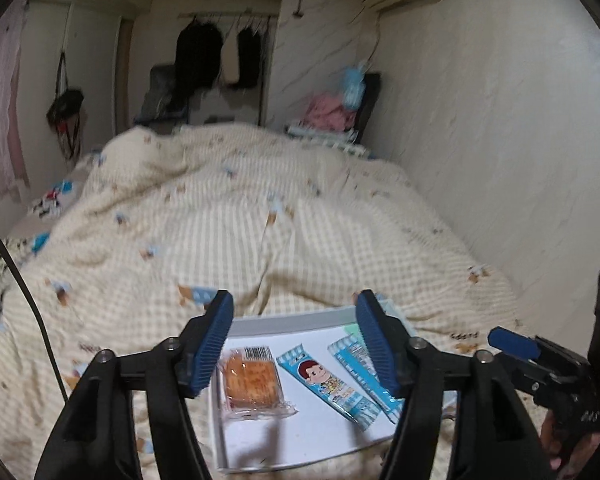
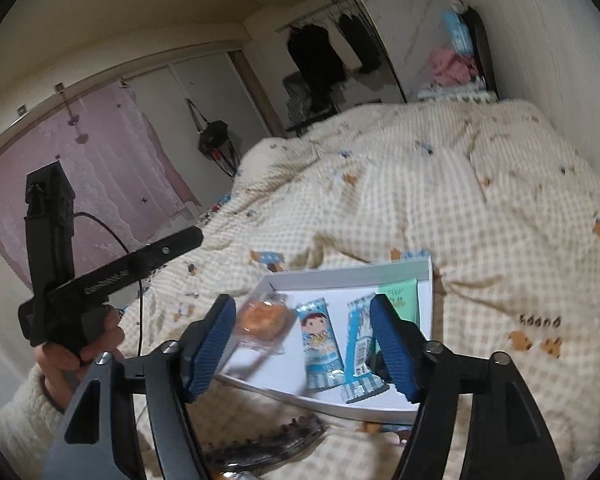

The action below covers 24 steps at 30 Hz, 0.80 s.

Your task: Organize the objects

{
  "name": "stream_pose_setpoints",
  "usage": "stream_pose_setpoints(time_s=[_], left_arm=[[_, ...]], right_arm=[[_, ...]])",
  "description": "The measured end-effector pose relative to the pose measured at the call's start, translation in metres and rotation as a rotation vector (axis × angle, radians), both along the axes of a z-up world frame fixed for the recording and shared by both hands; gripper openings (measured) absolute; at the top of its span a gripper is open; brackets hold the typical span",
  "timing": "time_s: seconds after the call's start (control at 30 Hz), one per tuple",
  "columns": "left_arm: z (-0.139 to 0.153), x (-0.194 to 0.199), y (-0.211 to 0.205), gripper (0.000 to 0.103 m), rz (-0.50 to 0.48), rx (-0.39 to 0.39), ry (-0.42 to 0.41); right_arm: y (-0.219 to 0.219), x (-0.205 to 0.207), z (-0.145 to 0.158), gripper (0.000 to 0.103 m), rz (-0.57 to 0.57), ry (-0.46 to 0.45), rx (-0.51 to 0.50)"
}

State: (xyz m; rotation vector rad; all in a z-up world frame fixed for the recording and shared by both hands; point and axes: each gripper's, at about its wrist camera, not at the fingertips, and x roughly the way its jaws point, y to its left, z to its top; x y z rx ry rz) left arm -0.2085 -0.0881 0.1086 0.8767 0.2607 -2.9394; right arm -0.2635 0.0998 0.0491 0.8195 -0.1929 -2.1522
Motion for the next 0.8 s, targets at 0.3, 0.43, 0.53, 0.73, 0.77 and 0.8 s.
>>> stream_pose_setpoints(time_s=[0.3,0.43,0.53,0.73,0.77,0.8], left_arm=[[0.048,0.062,-0.013,0.078,-0.053,0.044,0.082],[0.057,0.088,-0.021,0.078,-0.055,0.038,0.110],[0.056,0.110,-0.026,0.078,-0.052,0.041,0.116],[0.052,0.148,-0.028,0.079,-0.042,0.003,0.135],[0.051,0.152,-0.029,0.079,-0.045,0.008,0.128],[0.048,0.155,-0.029,0.079,-0.048,0.014,0.119]], right_arm=[[-0.003,0.048,0.039,0.076,0.095,0.044,0.006],[0.005,0.065,0.051,0.086,0.123,0.045,-0.032],[0.009,0.073,0.058,0.086,0.120,0.041,-0.027],[0.015,0.089,0.073,0.086,0.082,0.093,0.056],[0.016,0.092,0.074,0.086,0.078,0.104,0.066],[0.017,0.095,0.075,0.086,0.072,0.118,0.079]])
